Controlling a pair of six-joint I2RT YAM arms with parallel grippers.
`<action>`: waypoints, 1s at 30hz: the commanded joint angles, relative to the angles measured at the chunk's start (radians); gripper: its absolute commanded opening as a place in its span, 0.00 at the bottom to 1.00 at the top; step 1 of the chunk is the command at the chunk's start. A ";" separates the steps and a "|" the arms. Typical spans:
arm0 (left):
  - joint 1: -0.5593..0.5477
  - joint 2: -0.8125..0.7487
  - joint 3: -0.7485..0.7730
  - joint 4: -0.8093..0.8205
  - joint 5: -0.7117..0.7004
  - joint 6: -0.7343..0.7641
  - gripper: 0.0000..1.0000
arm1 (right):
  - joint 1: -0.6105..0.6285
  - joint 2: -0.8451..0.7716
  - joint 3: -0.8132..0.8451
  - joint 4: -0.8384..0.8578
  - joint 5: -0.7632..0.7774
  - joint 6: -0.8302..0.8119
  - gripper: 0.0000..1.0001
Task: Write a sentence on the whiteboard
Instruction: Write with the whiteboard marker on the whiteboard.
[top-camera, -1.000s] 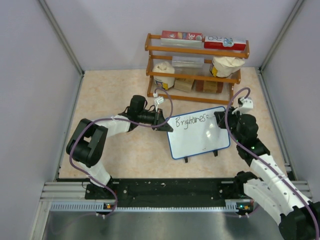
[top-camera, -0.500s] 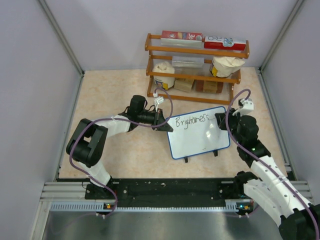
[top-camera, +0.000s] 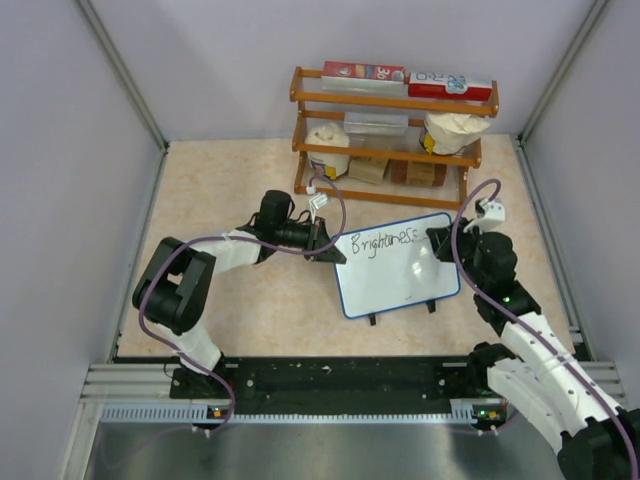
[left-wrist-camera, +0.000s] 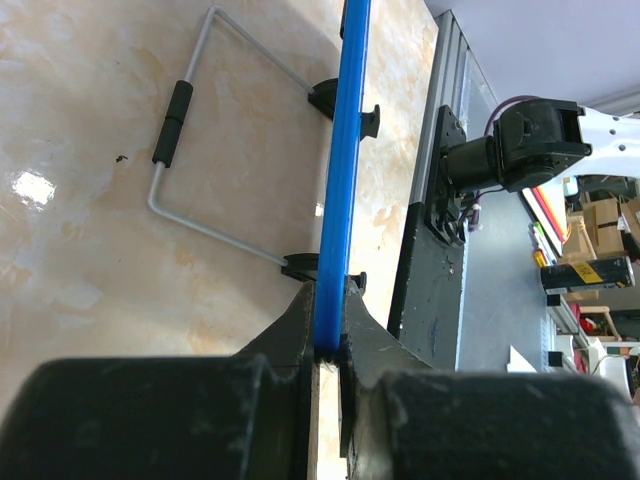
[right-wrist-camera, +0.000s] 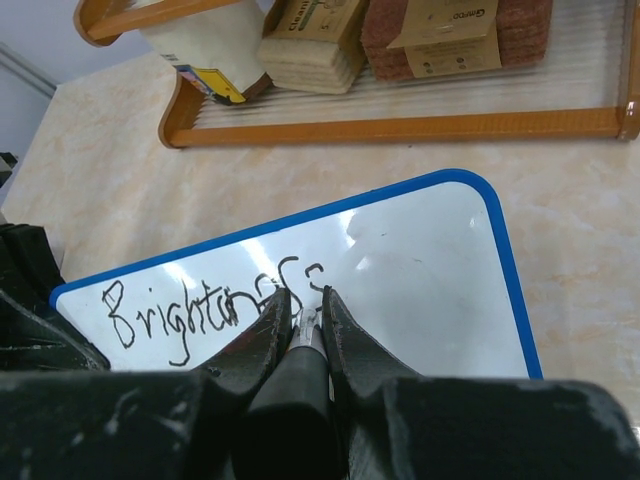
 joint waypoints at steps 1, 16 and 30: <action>-0.018 0.038 -0.008 -0.062 -0.132 0.131 0.00 | -0.012 -0.051 0.007 -0.002 -0.010 0.007 0.00; -0.016 0.012 -0.022 -0.057 -0.148 0.134 0.00 | -0.012 -0.091 0.042 0.036 -0.300 0.015 0.00; -0.016 0.001 -0.027 -0.066 -0.163 0.143 0.00 | -0.012 -0.016 0.093 0.030 -0.329 -0.016 0.00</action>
